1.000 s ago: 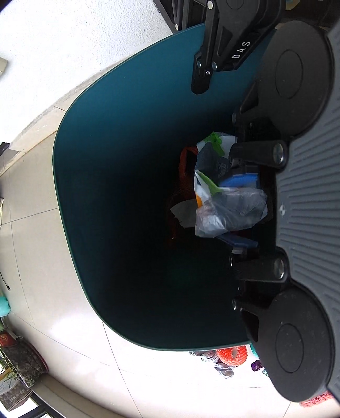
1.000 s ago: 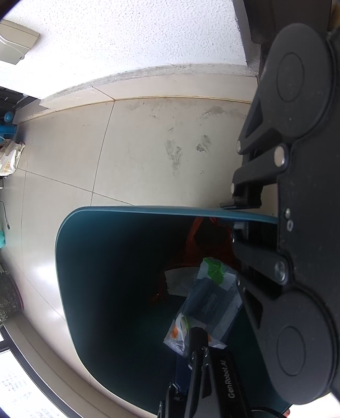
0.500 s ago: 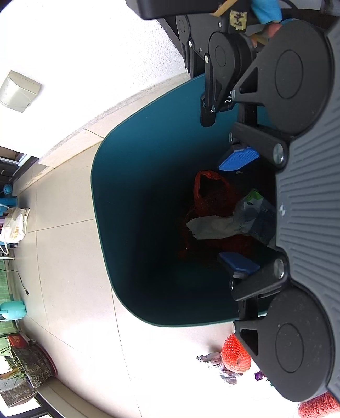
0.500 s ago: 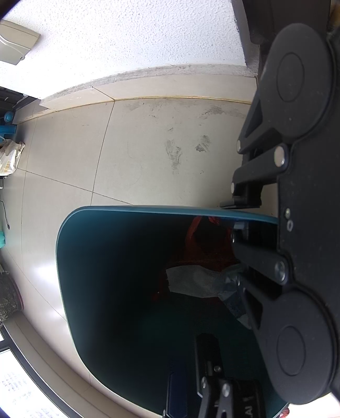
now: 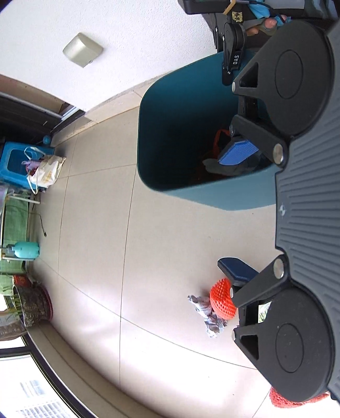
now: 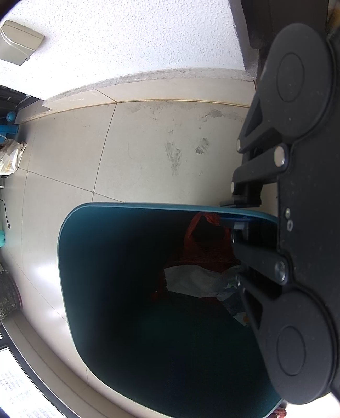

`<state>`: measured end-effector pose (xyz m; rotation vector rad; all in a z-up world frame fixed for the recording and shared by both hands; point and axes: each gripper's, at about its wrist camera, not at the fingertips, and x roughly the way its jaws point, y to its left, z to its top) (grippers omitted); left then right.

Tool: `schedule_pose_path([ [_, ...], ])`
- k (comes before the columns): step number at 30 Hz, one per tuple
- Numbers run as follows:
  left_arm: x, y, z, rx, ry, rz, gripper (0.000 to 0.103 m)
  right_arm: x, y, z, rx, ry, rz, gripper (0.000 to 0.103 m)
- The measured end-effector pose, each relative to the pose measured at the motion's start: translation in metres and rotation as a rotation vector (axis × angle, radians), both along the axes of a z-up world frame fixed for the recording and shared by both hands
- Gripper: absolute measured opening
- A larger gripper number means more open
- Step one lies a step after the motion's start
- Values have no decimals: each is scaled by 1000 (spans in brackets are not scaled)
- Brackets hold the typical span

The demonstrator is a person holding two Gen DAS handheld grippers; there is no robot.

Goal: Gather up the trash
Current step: 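Move the left tool back to the trash pile toward the white cabbage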

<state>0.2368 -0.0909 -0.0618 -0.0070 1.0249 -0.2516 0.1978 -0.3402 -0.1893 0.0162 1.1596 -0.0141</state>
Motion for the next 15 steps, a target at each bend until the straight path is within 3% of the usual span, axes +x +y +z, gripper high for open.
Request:
schedule_pose_path([
  [3,7,31,-8,15,4,73,81,-1,3,-1,8,7,25,7],
  [8,26,70,-46,41,75,171,81,0,10,-2,-31,9,48,7],
  [15,46,101,-143,104,251,237,81,3,9,-5,-28,13,46,7],
])
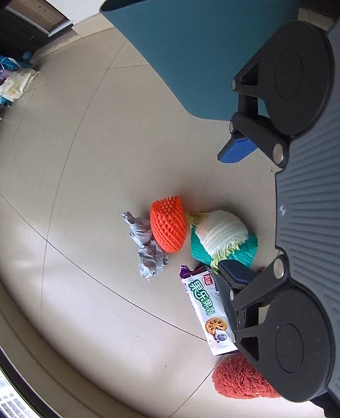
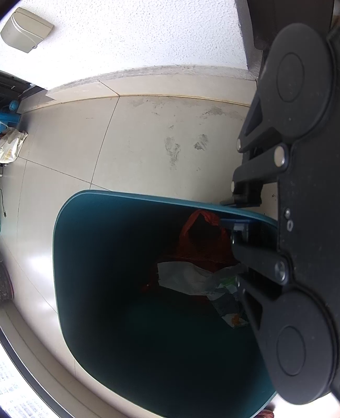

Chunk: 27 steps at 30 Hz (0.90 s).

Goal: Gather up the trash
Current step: 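Move the left tool back to the trash pile toward the white cabbage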

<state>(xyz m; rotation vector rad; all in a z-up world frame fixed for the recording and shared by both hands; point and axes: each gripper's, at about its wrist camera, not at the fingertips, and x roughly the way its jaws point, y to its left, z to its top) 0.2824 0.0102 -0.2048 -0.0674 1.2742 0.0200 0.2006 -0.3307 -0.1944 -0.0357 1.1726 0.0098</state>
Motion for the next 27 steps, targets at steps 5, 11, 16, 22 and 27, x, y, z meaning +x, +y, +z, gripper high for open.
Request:
schedule_pose_path([
  [5,8,12,-66,7,122,62,81,0,4,-4,-19,7,10,8],
  [11,21,14,-115,27,201,121,81,1,6,-8,-16,16,12,8],
  [16,38,14,-141,81,245,174,81,5,3,-14,-6,43,17,8],
  [22,50,16,-159,103,265,220,81,8,3,-18,0,57,15,8],
  [27,47,21,-156,101,249,222,70,9,6,-21,-14,61,16,8],
])
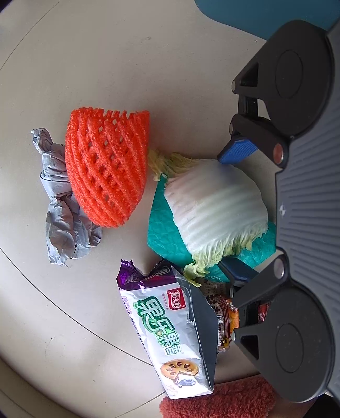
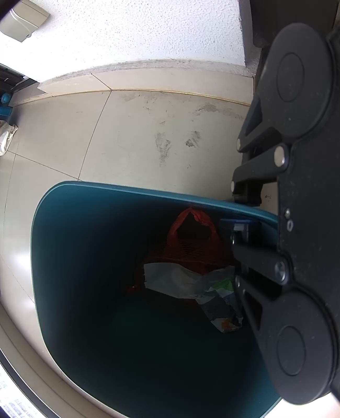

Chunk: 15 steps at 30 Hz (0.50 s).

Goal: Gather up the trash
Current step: 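Move the left tool back to the trash pile toward the white cabbage, then grasp the white cabbage with the left tool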

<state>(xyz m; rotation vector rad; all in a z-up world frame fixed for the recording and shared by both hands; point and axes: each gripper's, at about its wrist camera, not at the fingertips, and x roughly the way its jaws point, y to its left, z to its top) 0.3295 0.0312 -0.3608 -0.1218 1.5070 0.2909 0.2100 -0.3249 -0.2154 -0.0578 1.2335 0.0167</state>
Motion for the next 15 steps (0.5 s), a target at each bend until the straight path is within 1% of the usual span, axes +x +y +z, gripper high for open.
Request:
schedule_pose_path([
  [1,-1,1,1,5,-1,1,66,1,1,-1,-3,1,-1,8],
  [2,-3,2,2,5,2,3,52,1,2,-2,-6,1,-2,8],
  [4,-7,5,6,2,4,8,44,1,4,-4,-11,-1,-2,8],
  [5,-9,6,9,-2,1,9,43,1,4,-4,-11,-2,-2,8],
  [8,-17,10,24,-13,-12,12,32,-1,4,-4,-6,-9,-5,8],
  [10,-24,10,34,-22,-23,3,31,-3,3,-1,-7,-18,-3,8],
  [13,-34,9,54,-9,-51,-20,31,-6,2,1,-4,-29,-6,8],
  [15,-42,11,68,-30,-57,-7,30,-8,1,2,1,-34,-9,8],
])
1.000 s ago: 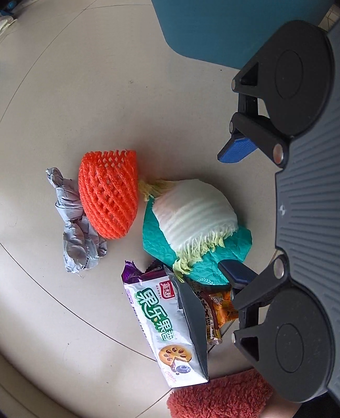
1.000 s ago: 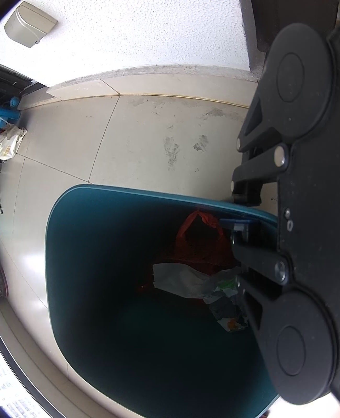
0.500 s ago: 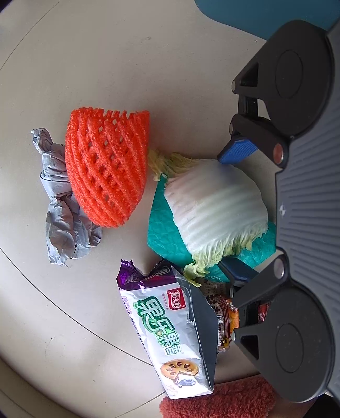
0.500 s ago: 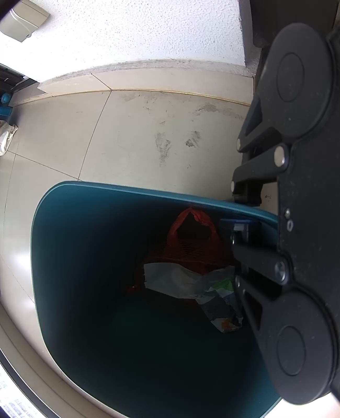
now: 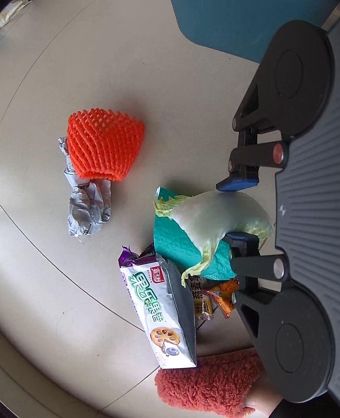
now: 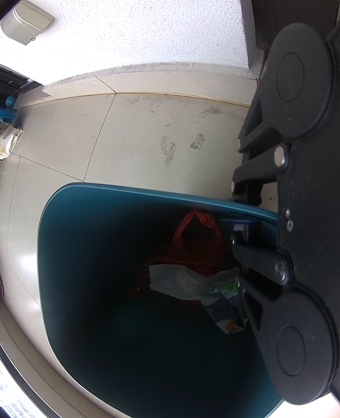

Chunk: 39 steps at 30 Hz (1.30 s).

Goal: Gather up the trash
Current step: 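Grasp the white cabbage with the left tool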

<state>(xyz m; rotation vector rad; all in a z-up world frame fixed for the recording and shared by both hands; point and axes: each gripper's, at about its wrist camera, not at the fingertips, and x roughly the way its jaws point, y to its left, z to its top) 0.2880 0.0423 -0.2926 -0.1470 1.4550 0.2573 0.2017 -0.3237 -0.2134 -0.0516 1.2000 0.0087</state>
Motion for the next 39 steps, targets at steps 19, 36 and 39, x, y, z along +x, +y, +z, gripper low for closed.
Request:
schedule_pose_path([
  [19,-23,-61,175,-122,-261,-200,6,-8,-7,15,27,-29,-23,7],
  [36,-61,-48,-15,-234,147,-138,78,-7,-5,18,9,-32,1,8],
  [39,-71,-47,-49,-206,220,-90,78,-6,-5,19,7,-32,6,8],
])
